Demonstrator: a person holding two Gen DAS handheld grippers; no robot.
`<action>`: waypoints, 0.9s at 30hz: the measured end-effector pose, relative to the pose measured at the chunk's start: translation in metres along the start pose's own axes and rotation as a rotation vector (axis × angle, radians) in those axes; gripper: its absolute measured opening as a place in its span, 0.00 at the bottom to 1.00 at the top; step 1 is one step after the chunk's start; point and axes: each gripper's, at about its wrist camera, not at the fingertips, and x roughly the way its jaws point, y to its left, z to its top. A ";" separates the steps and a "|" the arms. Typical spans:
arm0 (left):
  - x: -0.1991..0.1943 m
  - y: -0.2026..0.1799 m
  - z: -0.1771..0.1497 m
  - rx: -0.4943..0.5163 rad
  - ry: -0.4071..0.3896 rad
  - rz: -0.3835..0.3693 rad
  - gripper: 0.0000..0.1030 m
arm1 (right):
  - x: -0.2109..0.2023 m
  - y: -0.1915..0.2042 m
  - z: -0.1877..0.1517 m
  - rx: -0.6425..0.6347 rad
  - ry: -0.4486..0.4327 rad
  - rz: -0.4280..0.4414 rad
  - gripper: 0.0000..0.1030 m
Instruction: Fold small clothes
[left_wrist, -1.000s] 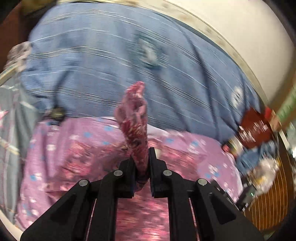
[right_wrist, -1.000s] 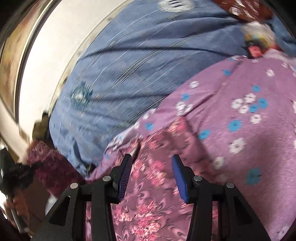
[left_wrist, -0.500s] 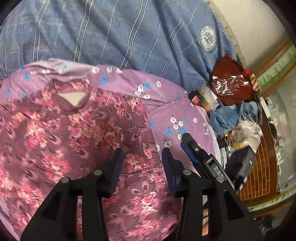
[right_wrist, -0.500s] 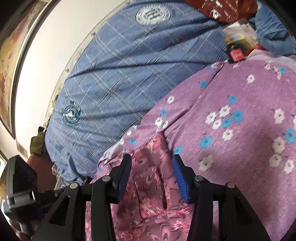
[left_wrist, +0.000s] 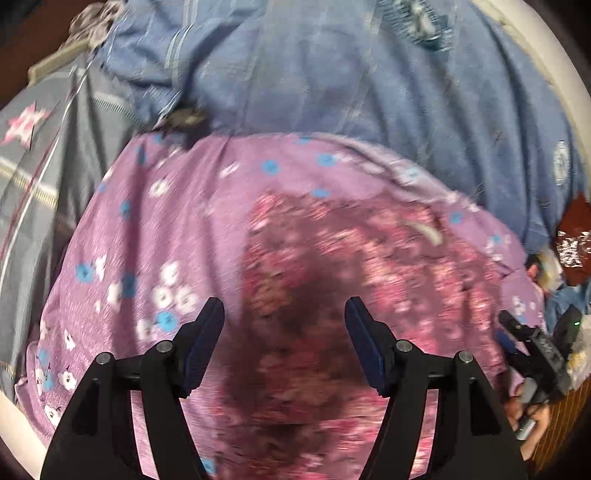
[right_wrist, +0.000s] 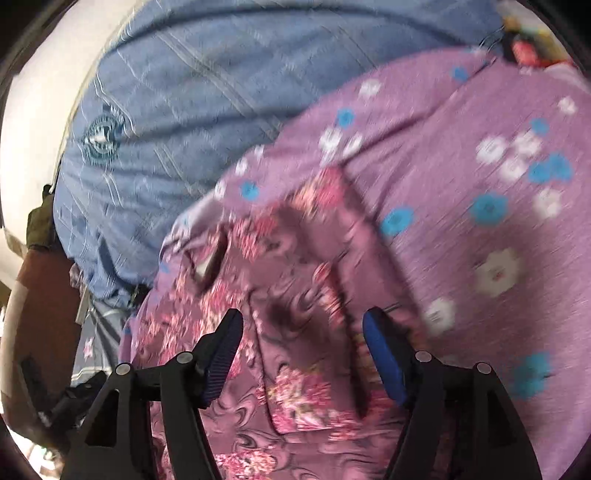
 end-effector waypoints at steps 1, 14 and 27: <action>0.007 0.001 -0.003 0.000 0.010 0.024 0.65 | 0.000 0.008 -0.003 -0.050 -0.011 -0.038 0.58; 0.008 -0.013 -0.012 0.100 -0.108 0.090 0.65 | -0.044 0.005 0.015 -0.075 -0.260 -0.148 0.04; 0.036 -0.022 -0.015 0.151 -0.085 0.099 0.66 | -0.043 0.024 0.012 -0.153 -0.220 -0.110 0.25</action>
